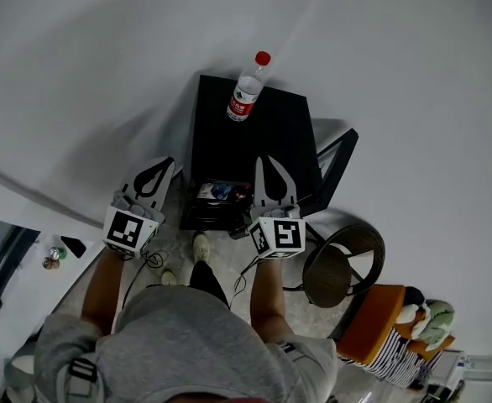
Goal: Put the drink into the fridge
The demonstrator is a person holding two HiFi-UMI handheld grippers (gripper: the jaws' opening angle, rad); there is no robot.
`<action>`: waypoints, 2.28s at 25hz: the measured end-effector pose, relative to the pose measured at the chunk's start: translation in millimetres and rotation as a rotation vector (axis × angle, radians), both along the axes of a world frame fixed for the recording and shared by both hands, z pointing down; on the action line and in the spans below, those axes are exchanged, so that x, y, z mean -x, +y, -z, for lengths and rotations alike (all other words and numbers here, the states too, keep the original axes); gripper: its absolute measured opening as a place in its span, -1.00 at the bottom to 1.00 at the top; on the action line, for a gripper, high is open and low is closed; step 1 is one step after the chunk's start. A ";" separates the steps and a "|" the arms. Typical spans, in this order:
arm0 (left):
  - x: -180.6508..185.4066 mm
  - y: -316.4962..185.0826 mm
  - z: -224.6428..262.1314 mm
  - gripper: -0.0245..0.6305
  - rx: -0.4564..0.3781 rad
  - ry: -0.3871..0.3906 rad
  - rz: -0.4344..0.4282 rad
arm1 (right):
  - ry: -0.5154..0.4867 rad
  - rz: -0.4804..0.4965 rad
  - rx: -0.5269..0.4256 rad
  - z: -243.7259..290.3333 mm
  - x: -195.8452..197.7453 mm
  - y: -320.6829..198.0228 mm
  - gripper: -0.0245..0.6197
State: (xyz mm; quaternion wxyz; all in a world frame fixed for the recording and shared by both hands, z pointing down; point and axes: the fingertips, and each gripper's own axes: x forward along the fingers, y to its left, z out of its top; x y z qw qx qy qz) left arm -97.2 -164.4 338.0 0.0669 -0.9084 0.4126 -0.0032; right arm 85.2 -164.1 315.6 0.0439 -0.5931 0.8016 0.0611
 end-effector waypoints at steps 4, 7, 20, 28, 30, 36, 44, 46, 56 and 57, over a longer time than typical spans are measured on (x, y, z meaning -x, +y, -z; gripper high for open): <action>3.5 -28.7 -3.4 -0.91 0.018 0.008 0.061 | -0.002 0.060 -0.005 12.8 -1.3 -37.5 -0.81; 1.9 -46.6 -4.2 -0.91 0.023 0.006 0.102 | -0.001 0.104 0.001 24.4 -3.1 -65.3 -0.81; -1.4 -89.8 -3.2 -0.91 0.032 0.008 0.249 | -0.027 0.202 -0.008 66.8 -18.7 -155.7 -0.81; 7.3 -100.5 -1.7 -0.91 0.026 0.011 0.313 | -0.005 0.272 0.004 82.9 -8.1 -183.9 -0.45; 9.4 -103.1 -0.3 -0.91 0.025 0.008 0.327 | 0.004 0.284 0.018 83.7 -4.4 -191.4 -0.40; 15.1 -109.5 1.8 -0.91 0.016 -0.006 0.355 | 0.031 0.281 0.071 71.9 1.4 -210.9 -0.34; 23.3 -104.6 3.8 -0.91 0.018 0.005 0.359 | 0.061 0.255 0.082 71.2 8.1 -208.3 -0.44; 23.5 -103.9 5.1 -0.91 0.018 0.007 0.352 | 0.065 0.249 0.080 71.7 9.0 -207.3 -0.44; 29.6 -96.3 4.5 -0.91 0.009 0.018 0.302 | 0.054 0.197 0.012 98.5 3.3 -177.1 -0.45; 29.5 -93.5 4.8 -0.91 0.007 0.018 0.292 | 0.053 0.191 0.012 99.5 2.8 -171.5 -0.45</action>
